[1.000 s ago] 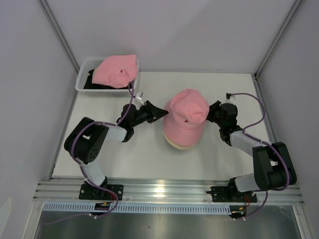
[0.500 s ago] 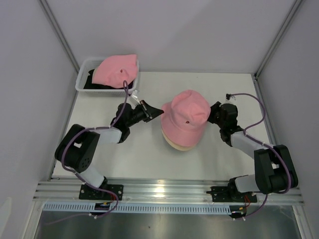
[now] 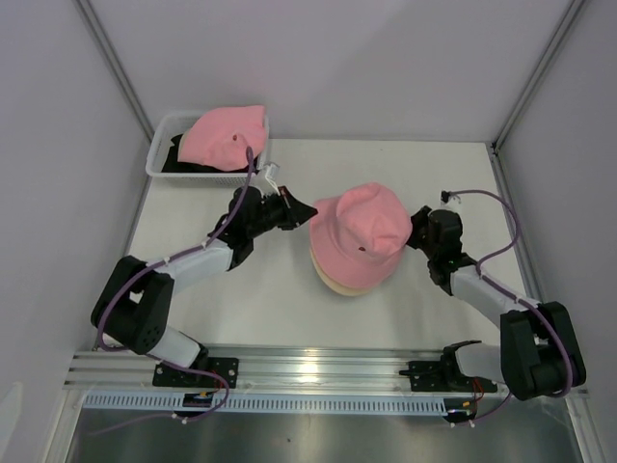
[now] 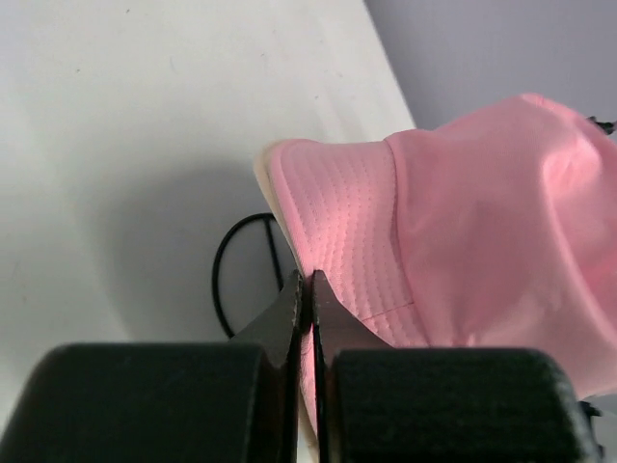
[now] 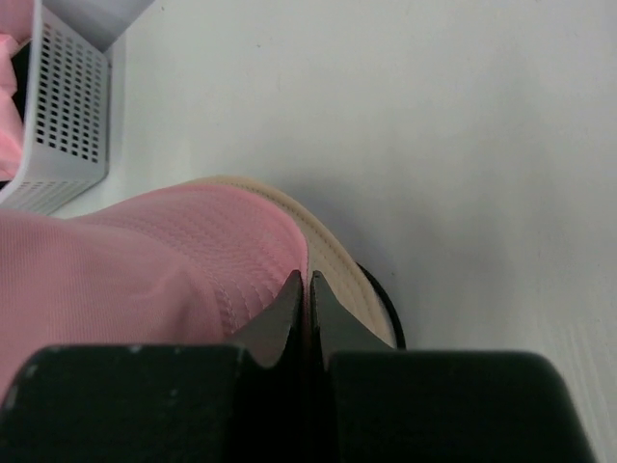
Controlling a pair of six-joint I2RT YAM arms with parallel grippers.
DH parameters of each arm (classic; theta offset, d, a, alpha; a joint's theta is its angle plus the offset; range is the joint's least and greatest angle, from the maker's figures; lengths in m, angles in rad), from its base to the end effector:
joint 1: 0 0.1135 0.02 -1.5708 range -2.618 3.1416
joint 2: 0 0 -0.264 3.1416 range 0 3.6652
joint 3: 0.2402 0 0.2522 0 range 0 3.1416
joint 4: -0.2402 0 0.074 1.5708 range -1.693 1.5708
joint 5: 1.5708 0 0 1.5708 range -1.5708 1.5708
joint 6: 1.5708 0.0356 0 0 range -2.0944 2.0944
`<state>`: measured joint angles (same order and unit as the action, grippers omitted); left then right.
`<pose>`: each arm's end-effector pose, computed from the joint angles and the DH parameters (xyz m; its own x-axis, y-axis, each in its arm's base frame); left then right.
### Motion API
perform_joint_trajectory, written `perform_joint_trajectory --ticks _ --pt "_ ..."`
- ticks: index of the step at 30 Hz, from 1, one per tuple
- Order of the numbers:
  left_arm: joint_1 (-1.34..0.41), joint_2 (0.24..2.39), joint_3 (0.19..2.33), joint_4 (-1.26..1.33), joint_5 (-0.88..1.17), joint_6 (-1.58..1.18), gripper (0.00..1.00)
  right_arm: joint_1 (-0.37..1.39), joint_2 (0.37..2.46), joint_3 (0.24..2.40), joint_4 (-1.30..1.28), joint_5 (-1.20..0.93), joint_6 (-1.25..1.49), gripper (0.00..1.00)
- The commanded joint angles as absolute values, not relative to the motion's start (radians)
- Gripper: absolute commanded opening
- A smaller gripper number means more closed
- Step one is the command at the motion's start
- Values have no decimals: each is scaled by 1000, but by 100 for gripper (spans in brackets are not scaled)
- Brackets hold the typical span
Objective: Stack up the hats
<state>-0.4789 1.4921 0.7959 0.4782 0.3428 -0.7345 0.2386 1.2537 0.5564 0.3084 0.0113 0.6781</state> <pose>0.2879 -0.1630 0.2424 -0.6285 -0.3849 -0.6759 0.4096 0.5749 -0.7083 0.2580 0.0623 0.2115 -0.4288 0.5413 -0.7233 0.0550 0.8148 0.5771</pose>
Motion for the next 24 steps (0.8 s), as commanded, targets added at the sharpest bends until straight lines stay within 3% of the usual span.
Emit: perform_joint_trajectory --ticks 1,10,16,18,20,21,24 --pt "-512 1500 838 419 215 -629 1 256 1301 503 371 116 667 0" --pt "-520 1566 831 403 88 -629 1 359 1560 551 422 216 644 0" --pt "-518 1586 789 491 89 -600 1 359 1548 535 431 264 640 0" --pt "-518 1594 790 508 116 -592 1 351 1503 557 402 253 623 7" --pt "-520 1601 802 512 135 -584 0 324 1456 592 329 239 604 23" --pt "-519 1603 811 506 135 -575 1 305 1403 606 299 207 598 40" --pt "-517 1618 827 502 136 -569 1 218 1297 684 175 149 558 69"
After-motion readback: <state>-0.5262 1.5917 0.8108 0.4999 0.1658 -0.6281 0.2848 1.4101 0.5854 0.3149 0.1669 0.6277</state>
